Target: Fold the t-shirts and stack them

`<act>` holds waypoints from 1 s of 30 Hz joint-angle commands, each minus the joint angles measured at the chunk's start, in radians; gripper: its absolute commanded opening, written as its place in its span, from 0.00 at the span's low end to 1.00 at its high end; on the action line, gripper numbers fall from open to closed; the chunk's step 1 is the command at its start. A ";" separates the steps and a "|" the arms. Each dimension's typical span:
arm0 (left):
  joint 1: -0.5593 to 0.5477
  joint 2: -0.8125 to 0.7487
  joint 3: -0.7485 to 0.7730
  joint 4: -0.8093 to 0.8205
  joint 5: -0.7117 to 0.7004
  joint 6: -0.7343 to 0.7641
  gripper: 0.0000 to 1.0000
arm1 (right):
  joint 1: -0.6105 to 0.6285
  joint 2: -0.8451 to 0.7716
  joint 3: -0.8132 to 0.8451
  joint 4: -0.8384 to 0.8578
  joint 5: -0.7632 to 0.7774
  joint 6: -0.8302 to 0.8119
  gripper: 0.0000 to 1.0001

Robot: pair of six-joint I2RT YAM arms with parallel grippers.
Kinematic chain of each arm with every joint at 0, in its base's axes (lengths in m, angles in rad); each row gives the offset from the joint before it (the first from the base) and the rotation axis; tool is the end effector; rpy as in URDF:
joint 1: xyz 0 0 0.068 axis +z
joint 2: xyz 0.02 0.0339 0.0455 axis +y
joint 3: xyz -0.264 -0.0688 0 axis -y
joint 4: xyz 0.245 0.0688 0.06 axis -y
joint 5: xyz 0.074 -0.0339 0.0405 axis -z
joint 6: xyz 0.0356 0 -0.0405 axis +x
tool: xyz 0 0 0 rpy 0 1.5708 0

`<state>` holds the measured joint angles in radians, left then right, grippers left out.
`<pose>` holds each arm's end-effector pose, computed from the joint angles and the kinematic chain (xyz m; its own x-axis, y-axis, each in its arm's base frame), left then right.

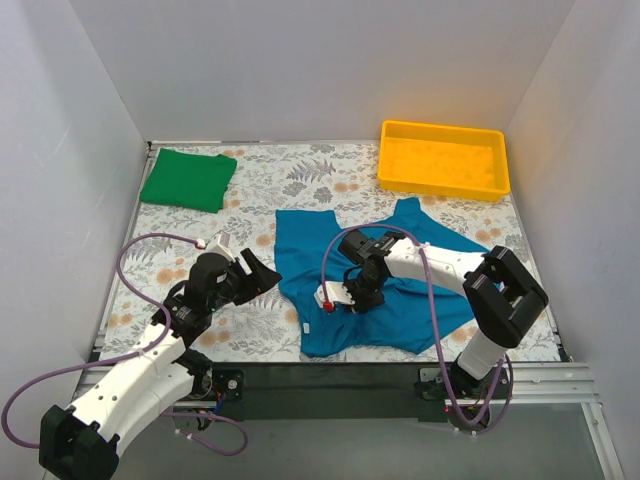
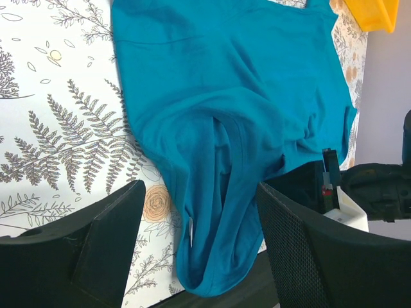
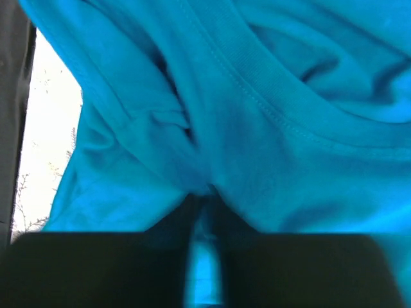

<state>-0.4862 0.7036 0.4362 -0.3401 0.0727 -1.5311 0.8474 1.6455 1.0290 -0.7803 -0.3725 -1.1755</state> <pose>0.1409 -0.0774 0.2149 -0.5384 -0.8427 0.0088 -0.4837 0.3004 -0.8221 0.1841 0.2281 0.1785 0.4318 -0.8097 -0.3975 -0.8866 -0.4621 -0.0217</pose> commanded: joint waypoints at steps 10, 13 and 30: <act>0.003 0.007 -0.005 0.004 0.004 0.003 0.68 | 0.387 -0.173 0.002 -0.280 -0.207 0.062 0.11; 0.003 0.014 -0.004 0.001 0.001 0.003 0.68 | 0.542 -0.106 0.032 -0.292 -0.201 0.065 0.31; 0.044 0.304 0.105 0.208 0.010 0.069 0.78 | -0.367 -0.176 0.301 -0.043 -0.209 0.287 0.64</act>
<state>-0.4667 0.9352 0.4599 -0.2428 0.0673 -1.4994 0.6312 1.5116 1.3338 -0.9333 -0.5262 -1.0172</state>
